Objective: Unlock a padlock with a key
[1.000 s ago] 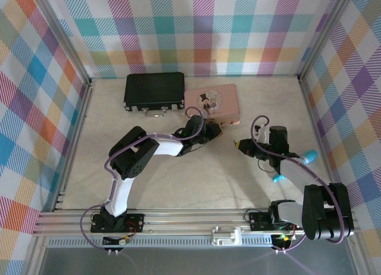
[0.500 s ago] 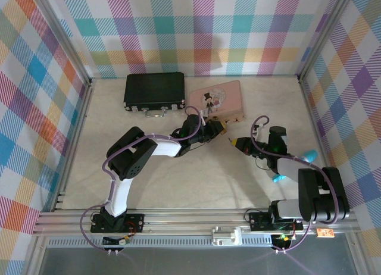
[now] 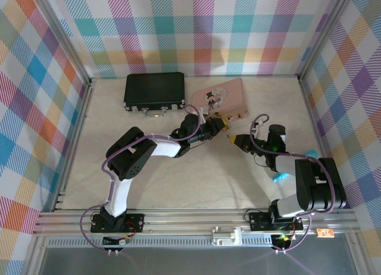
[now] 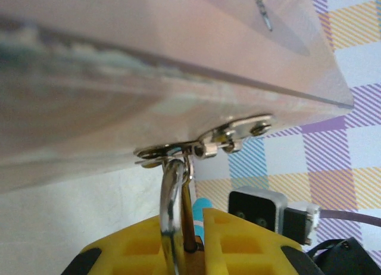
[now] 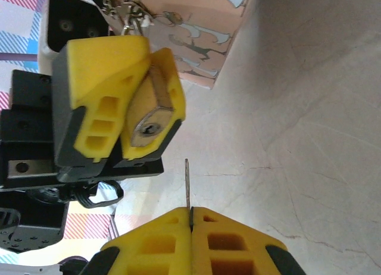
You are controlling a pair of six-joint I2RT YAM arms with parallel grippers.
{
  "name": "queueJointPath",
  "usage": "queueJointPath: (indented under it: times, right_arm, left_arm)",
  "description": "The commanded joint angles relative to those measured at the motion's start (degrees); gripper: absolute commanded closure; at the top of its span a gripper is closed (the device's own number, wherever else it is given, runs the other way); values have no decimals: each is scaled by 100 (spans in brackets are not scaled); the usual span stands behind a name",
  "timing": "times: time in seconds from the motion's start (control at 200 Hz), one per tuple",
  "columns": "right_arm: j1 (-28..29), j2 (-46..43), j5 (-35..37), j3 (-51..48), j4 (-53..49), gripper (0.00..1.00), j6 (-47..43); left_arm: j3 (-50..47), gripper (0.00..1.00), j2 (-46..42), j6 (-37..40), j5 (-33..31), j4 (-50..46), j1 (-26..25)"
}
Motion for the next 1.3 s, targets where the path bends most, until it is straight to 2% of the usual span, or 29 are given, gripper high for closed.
queueJointPath:
  times: [0.0, 0.395, 1.015, 1.295]
  right_arm:
    - [-34, 97, -159, 190, 529, 100, 195]
    - [-34, 57, -170, 361, 166, 100, 83]
    - [-9, 387, -262, 387, 894, 100, 566]
    - [-9, 465, 78, 377, 1130, 100, 1319]
  left_arm:
    - [-11, 100, -176, 35, 204, 763, -30]
    - [-139, 100, -207, 299, 114, 590, -54]
    - [139, 100, -75, 236, 201, 640, -154]
    - [26, 100, -71, 109, 246, 850, -255]
